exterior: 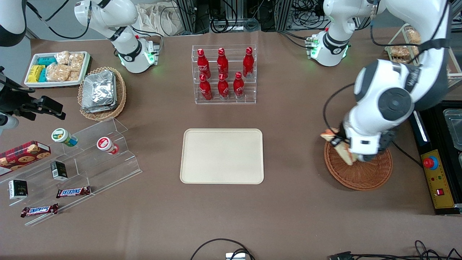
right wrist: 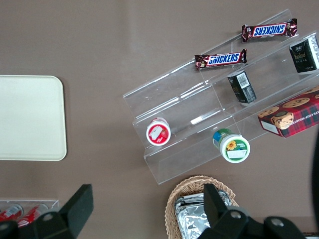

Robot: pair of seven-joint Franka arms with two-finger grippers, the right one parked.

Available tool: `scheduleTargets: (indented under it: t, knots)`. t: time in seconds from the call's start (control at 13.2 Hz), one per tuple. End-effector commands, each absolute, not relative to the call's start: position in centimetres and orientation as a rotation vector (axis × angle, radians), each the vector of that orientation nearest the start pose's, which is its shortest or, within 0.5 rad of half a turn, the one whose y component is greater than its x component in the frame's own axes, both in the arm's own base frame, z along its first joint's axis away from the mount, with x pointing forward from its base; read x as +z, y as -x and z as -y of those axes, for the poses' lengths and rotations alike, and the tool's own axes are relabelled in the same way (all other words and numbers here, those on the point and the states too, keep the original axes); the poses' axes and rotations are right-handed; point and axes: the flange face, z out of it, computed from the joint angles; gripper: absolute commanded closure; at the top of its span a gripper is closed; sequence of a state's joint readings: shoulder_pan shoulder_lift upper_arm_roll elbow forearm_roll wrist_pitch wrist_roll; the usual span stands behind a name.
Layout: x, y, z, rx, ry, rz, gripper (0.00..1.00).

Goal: Place sandwich from basket to tray
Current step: 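Lift the sandwich and carry it toward the beige tray, then lower the sandwich onto the beige tray with the left gripper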

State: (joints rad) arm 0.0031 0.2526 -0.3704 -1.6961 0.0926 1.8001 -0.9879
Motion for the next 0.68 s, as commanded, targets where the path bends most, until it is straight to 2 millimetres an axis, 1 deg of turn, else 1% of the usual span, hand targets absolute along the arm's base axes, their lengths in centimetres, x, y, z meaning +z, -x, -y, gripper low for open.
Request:
scheduleTargets:
  t: [0.0,0.08,0.15,0.23,0.3,0.38,0.46,0.53,0.61]
  knots:
    - [42.8,-58.3,27.1,0.243,3.074,0.538,1.0]
    - [41.7,-58.2,29.2,0.292,3.115,0.407,1.0]
    - [39.9,-57.8,31.2,0.339,3.126,0.326,1.0]
    - [37.4,-57.2,34.3,0.375,3.136,0.237,0.99]
    - [35.3,-57.6,37.5,0.359,3.153,0.165,0.95]
    - [32.3,-58.1,38.8,0.349,3.126,0.123,0.93]
    - [30.4,-58.2,39.7,0.333,3.109,0.089,0.93]
    - [29.4,-57.7,41.2,0.325,3.109,0.065,0.93]
    - [28.2,-57.8,41.8,0.319,3.126,0.084,0.94]
